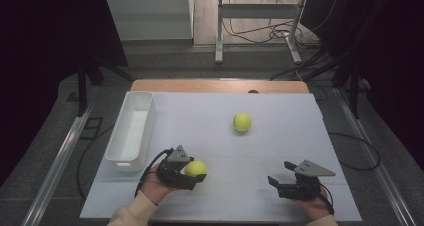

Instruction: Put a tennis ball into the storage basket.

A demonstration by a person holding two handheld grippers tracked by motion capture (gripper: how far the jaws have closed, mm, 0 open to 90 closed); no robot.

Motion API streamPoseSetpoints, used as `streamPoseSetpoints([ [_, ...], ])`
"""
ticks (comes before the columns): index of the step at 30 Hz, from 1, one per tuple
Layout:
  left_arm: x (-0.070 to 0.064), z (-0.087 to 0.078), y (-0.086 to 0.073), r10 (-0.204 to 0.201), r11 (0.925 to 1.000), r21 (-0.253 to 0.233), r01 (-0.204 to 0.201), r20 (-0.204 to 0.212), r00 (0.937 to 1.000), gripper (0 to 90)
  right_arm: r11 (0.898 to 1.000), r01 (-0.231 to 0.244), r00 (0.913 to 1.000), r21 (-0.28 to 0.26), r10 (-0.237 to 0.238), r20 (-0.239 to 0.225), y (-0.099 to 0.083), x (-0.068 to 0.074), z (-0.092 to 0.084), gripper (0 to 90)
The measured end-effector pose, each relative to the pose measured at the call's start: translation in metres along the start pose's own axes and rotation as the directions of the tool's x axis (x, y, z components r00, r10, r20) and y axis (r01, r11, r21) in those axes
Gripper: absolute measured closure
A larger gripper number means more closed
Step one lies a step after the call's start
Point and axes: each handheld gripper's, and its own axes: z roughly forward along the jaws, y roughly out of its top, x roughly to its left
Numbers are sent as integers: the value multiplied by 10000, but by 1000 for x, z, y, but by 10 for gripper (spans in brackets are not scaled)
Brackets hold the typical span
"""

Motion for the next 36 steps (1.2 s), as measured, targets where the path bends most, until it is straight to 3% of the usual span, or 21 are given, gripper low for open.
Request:
streamPoseSetpoints([
  [15,6,-16,3,-183,9978,-644,178,-63,9998,272,9999,9,10000,-125,-8,53,1,0,-1,169],
  [36,12,-34,9,-519,9875,-1509,462,-341,9981,272,9999,15,9999,-152,-13,127,1,0,-1,170],
])
